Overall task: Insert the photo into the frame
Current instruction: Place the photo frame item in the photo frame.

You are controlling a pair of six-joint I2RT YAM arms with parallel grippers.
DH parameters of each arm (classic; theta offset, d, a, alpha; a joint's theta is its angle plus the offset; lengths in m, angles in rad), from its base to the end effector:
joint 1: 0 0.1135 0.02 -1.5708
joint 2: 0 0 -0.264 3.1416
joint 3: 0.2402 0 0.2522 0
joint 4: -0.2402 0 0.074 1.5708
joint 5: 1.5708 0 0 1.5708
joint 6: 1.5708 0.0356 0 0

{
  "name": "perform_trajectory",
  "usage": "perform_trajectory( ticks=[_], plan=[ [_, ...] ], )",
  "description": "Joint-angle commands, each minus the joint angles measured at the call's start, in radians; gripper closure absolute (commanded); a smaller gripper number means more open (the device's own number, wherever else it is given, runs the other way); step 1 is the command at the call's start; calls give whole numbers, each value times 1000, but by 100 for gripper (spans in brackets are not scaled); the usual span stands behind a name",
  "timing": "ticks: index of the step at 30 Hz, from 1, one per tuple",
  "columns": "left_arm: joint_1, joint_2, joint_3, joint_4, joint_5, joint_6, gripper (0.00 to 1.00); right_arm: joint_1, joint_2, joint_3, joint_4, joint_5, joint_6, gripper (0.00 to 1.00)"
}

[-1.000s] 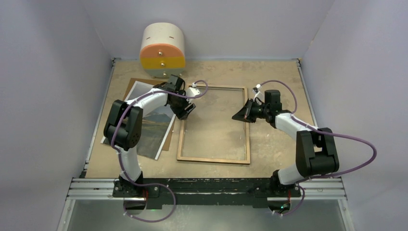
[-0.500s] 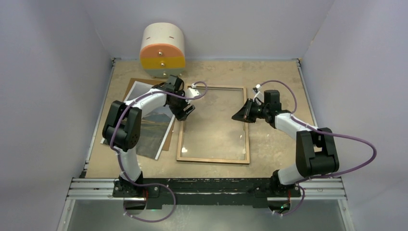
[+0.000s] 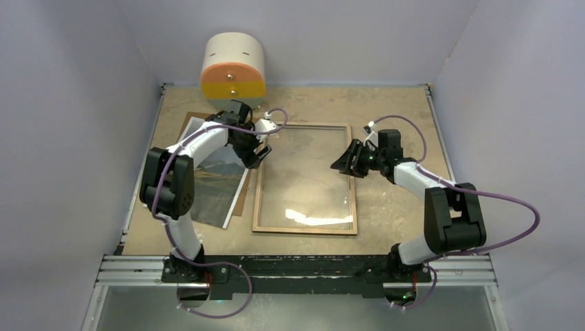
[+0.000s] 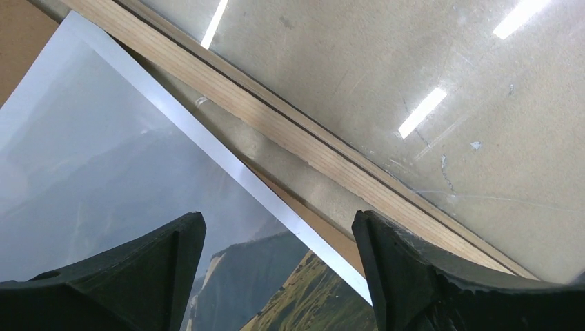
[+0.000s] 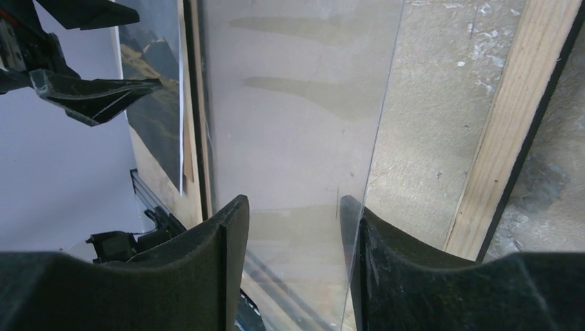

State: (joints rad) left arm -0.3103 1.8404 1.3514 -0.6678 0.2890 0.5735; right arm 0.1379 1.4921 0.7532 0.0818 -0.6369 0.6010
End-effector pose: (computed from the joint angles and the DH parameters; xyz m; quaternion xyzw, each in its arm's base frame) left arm 0.3571 -0.1252 0.2069 0.4409 0.8628 -0.1130 0.2201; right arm 0.2962 0.0625 0.1934 0.0612 0.8613 0.4133 0.2892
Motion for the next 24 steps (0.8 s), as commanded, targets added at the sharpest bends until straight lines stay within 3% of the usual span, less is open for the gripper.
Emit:
perform_trajectory(
  ticks=[1, 24],
  plan=[
    [4, -34, 19, 10, 14, 18, 15, 6, -19, 28, -22, 46, -28, 43],
    [2, 5, -72, 97, -82, -3, 15, 95, 24, 132, -210, 356, -137, 21]
  ],
)
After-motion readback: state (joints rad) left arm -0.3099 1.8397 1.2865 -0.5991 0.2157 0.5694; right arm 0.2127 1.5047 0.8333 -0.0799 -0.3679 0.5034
